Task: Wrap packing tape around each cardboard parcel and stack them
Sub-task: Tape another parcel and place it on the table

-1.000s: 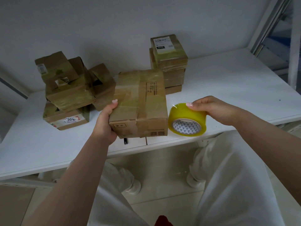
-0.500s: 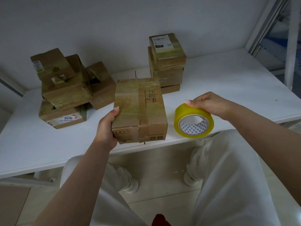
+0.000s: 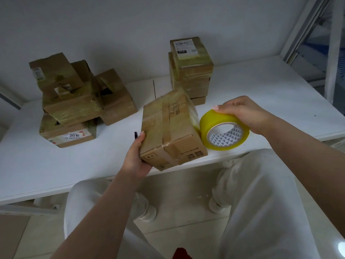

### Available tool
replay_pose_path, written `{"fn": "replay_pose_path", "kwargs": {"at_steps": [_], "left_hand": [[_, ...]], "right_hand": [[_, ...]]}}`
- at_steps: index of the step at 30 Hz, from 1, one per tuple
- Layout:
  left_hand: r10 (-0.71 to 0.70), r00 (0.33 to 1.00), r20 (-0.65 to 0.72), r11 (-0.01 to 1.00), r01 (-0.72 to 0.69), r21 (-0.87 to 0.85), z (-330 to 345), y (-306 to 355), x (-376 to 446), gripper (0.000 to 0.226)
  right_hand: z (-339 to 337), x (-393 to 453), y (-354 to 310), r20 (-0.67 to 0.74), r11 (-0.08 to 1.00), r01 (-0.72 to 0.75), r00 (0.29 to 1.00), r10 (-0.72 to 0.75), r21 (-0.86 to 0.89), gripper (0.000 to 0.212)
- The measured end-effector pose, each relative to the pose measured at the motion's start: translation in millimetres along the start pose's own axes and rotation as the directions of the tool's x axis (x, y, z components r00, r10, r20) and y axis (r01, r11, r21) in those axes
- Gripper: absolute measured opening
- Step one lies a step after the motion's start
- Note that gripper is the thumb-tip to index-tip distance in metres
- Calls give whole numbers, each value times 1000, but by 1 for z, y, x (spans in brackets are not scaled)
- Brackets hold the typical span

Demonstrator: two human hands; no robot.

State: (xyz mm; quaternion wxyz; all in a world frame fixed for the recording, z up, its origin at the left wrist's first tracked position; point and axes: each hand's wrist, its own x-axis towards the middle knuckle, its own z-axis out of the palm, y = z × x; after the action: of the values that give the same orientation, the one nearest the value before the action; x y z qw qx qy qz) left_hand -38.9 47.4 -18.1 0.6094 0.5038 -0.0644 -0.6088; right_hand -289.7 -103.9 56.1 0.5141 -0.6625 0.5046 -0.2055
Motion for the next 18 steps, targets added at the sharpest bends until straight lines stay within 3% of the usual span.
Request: {"fn": "replay_pose_path", "kwargs": {"at_steps": [3,5,6,8,9,10,12,14,18], "left_hand": [[31,999,-10,969,-28,245,3,-13,5,44],[151,988,-25,819,-111,562,9,-15,7,33],[230,972,-39,683,-133,718,13,-15,10,38],[392,920,-23,309,-108,945,26,-13,16,58],[431,901,50,146,-124,981,35,-14,16,64],[413,902,127,45,-160,986,44,-17,14,68],[295,939,176,-54,-168,984,58,-26,7,85],[201,973,117,-145,-89,985,65,-35,1,113],[153,988,-16,-142,38,989,76,-33,-1,141]], "right_hand": [[1,1,15,75,988,-38,996,49,-152,31],[6,0,26,114,959,-66,988,101,-276,30],[9,-1,30,115,952,-77,987,116,-296,30],[12,-2,36,103,957,-99,986,132,-273,32],[13,-2,37,103,960,-101,986,132,-261,32],[15,-2,36,105,963,-95,987,125,-253,31],[19,1,32,105,967,-69,990,97,-245,31],[23,3,23,107,964,-35,992,65,-263,32],[27,4,6,135,955,25,991,16,-297,33]]}}
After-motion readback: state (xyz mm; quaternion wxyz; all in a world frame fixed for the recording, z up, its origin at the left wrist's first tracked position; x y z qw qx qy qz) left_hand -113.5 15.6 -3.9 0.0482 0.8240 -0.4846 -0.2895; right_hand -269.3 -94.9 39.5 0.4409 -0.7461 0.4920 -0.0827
